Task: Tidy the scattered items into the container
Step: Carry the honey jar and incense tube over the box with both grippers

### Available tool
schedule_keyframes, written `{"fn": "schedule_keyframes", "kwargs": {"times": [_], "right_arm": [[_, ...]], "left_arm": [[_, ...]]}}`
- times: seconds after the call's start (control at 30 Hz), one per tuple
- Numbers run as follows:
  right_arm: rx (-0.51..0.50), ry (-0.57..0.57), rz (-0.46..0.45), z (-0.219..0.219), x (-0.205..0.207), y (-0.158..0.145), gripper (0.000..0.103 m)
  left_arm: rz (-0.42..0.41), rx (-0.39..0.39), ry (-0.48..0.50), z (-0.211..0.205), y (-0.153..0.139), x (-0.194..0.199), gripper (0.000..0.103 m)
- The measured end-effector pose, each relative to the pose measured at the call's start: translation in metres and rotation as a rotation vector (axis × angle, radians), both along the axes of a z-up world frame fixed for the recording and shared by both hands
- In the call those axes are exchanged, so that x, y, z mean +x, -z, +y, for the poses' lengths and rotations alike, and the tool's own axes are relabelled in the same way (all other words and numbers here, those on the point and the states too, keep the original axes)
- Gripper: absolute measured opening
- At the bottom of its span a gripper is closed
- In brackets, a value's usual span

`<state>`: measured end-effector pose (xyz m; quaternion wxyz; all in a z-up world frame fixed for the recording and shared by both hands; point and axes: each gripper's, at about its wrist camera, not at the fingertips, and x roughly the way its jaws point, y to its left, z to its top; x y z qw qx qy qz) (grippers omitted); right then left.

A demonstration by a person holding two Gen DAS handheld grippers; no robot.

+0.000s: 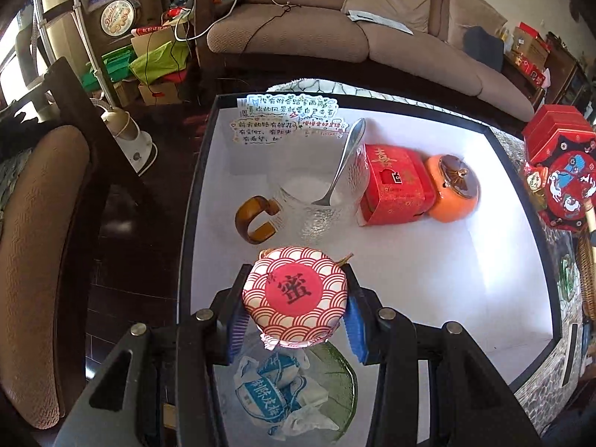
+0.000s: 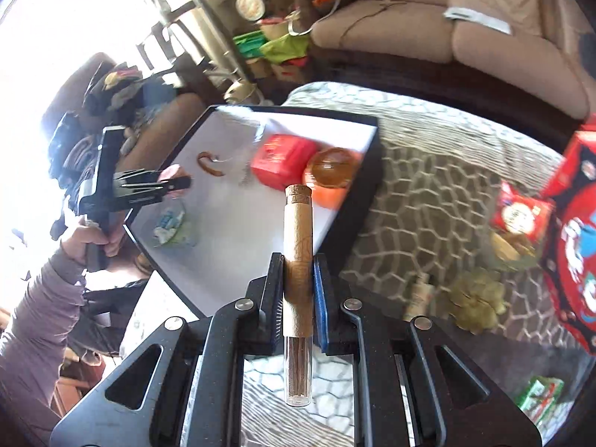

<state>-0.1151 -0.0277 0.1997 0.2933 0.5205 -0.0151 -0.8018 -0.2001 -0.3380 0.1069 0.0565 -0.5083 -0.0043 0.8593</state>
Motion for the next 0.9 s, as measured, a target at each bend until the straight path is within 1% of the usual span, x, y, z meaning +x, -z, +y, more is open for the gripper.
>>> {"fn": "schedule_keyframes", "kwargs": {"times": [0.1, 0.2, 0.37, 0.47, 0.53, 0.73, 0.9], "right_arm": [[0.053, -0.095, -0.061, -0.067, -0.018, 0.017, 0.014], [0.112, -0.176, -0.128, -0.123, -0.034, 0.040, 0.014], [0.244, -0.303, -0.190, -0.192, -0.037, 0.089, 0.014], [0.277, -0.319, -0.204, -0.215, -0.042, 0.109, 0.014], [0.263, -0.311, -0.211, -0.224, -0.047, 0.116, 0.014], [0.234, -0.341, -0.202, -0.249, -0.062, 0.129, 0.014], [0.204, -0.343, -0.220, -0.256, -0.058, 0.136, 0.014]], "left_arm": [[0.006, 0.004, 0.013, -0.001, 0.004, -0.003, 0.044], [0.012, 0.012, 0.025, -0.004, 0.003, -0.006, 0.044], [0.016, 0.000, 0.051, -0.007, 0.008, -0.010, 0.044], [0.022, 0.022, 0.062, -0.009, 0.006, -0.010, 0.044], [0.041, 0.030, 0.067, -0.010, 0.003, -0.009, 0.044], [0.112, 0.124, 0.078, -0.023, -0.021, 0.005, 0.044], [0.152, 0.133, 0.082, -0.027, -0.033, 0.015, 0.044]]}}
